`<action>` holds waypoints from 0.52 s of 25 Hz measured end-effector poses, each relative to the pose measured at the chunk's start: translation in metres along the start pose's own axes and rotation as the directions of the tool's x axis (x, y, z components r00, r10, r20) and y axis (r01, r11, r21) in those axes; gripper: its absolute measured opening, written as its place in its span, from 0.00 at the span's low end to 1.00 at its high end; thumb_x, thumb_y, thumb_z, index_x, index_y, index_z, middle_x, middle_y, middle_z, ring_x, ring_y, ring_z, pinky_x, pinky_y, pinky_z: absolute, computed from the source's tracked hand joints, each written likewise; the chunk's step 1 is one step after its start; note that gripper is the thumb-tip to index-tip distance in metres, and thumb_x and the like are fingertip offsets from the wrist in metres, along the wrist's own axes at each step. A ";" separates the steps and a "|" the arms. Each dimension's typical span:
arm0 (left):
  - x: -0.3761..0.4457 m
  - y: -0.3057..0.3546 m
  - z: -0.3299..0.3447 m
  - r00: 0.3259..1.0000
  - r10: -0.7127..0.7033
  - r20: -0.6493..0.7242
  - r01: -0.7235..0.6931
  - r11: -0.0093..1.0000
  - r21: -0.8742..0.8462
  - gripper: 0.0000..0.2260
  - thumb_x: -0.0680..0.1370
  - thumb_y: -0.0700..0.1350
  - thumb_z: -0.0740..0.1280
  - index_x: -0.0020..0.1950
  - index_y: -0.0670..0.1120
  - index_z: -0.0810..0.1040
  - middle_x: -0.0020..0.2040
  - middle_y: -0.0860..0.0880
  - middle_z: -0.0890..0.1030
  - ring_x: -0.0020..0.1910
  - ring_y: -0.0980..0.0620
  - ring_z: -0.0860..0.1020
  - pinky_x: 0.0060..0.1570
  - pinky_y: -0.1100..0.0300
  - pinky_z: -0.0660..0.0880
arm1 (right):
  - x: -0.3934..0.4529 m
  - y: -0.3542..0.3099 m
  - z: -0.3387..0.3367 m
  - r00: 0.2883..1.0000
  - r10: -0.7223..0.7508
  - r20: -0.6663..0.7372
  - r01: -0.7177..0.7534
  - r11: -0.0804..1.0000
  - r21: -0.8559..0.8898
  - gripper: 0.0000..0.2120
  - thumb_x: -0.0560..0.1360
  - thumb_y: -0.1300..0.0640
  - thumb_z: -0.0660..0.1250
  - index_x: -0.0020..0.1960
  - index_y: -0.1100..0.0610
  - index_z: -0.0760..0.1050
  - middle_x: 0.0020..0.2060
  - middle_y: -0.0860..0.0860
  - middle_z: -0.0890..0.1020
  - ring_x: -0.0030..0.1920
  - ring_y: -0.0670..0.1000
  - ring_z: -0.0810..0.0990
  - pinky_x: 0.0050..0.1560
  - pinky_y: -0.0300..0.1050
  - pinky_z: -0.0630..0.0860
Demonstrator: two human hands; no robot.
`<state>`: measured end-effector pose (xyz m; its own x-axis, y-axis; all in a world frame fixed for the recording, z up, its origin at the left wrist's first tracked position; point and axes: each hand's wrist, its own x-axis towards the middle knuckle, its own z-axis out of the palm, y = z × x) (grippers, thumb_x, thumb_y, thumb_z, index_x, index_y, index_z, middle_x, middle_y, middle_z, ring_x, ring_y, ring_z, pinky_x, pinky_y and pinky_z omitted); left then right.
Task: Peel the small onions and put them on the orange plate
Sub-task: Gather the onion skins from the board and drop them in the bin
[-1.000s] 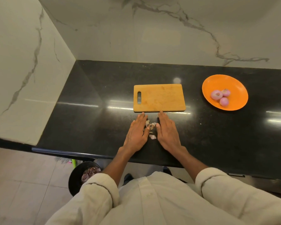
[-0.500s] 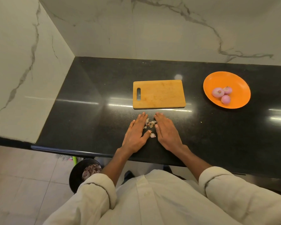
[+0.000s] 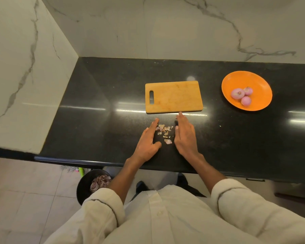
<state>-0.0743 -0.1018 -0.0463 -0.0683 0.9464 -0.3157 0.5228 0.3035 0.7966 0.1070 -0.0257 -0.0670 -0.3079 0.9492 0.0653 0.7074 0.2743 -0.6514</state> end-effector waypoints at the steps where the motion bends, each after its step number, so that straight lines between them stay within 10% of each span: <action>1: 0.000 -0.001 0.001 1.000 0.006 0.000 -0.006 1.000 0.018 0.45 0.73 0.45 0.66 0.87 0.60 0.50 0.84 0.49 0.62 0.81 0.47 0.62 0.80 0.42 0.63 | 0.005 -0.001 0.001 0.999 0.035 0.039 -0.032 0.997 -0.070 0.26 0.87 0.55 0.56 0.84 0.58 0.59 0.83 0.55 0.63 0.83 0.54 0.59 0.82 0.58 0.59; 7: -0.002 0.001 -0.004 0.999 0.034 0.036 -0.035 0.999 0.036 0.44 0.77 0.38 0.69 0.88 0.56 0.50 0.87 0.48 0.58 0.85 0.47 0.56 0.84 0.43 0.55 | -0.036 -0.002 -0.001 0.962 -0.209 0.175 0.214 0.977 -0.007 0.27 0.86 0.59 0.56 0.85 0.57 0.58 0.83 0.54 0.65 0.84 0.50 0.59 0.84 0.53 0.58; 13: 0.001 -0.001 0.002 0.990 0.115 0.085 -0.135 0.943 0.303 0.44 0.78 0.43 0.67 0.88 0.48 0.45 0.89 0.49 0.46 0.87 0.54 0.42 0.86 0.48 0.42 | -0.022 -0.015 0.004 0.977 -0.028 0.211 0.036 0.999 -0.036 0.30 0.83 0.60 0.55 0.85 0.59 0.57 0.83 0.56 0.62 0.84 0.53 0.56 0.83 0.60 0.56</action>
<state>-0.0731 -0.1010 -0.0483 0.0644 0.9622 -0.2646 0.7598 0.1246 0.6381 0.1002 -0.0511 -0.0619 -0.4548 0.8872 -0.0776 0.7181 0.3138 -0.6212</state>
